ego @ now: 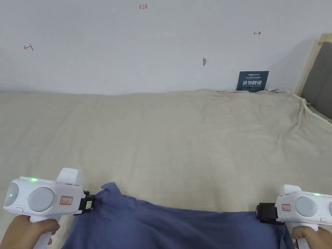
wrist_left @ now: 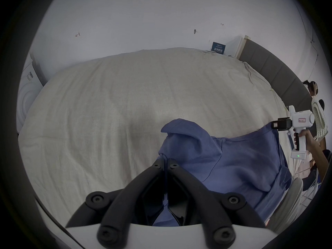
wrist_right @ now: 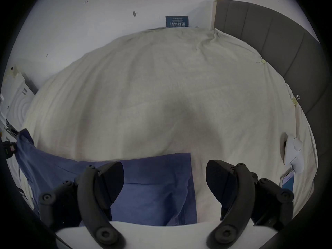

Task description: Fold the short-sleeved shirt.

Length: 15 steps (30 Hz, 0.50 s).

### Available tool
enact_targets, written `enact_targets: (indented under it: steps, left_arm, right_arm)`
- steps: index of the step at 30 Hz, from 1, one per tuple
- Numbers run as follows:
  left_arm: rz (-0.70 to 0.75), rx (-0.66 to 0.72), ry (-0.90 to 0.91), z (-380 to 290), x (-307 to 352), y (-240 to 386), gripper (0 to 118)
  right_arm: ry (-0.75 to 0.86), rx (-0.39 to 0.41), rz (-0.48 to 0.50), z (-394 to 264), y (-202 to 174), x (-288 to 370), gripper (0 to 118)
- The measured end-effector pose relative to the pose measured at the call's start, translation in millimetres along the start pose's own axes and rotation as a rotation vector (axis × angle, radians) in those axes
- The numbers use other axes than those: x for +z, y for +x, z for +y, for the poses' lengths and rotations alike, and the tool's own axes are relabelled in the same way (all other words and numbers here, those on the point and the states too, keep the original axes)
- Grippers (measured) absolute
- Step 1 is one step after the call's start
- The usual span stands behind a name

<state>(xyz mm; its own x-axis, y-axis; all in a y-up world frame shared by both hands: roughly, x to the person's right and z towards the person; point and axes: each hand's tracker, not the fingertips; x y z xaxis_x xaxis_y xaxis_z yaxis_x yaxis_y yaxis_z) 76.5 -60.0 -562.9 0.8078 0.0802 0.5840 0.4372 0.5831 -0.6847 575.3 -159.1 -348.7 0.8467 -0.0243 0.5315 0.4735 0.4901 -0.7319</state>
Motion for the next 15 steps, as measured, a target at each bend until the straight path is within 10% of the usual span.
enact_targets:
  steps: [5, 15]
  left_arm:
    - [0.003, 0.015, -0.002, -3, -1, 1, 0]
    - [0.039, 0.036, 0.025, -20, 20, 1, 0]
  right_arm:
    - [0.005, -0.007, 0.045, -5, -2, 3, 6]
    - [0.225, -0.042, 0.196, -31, 14, 103, 4]
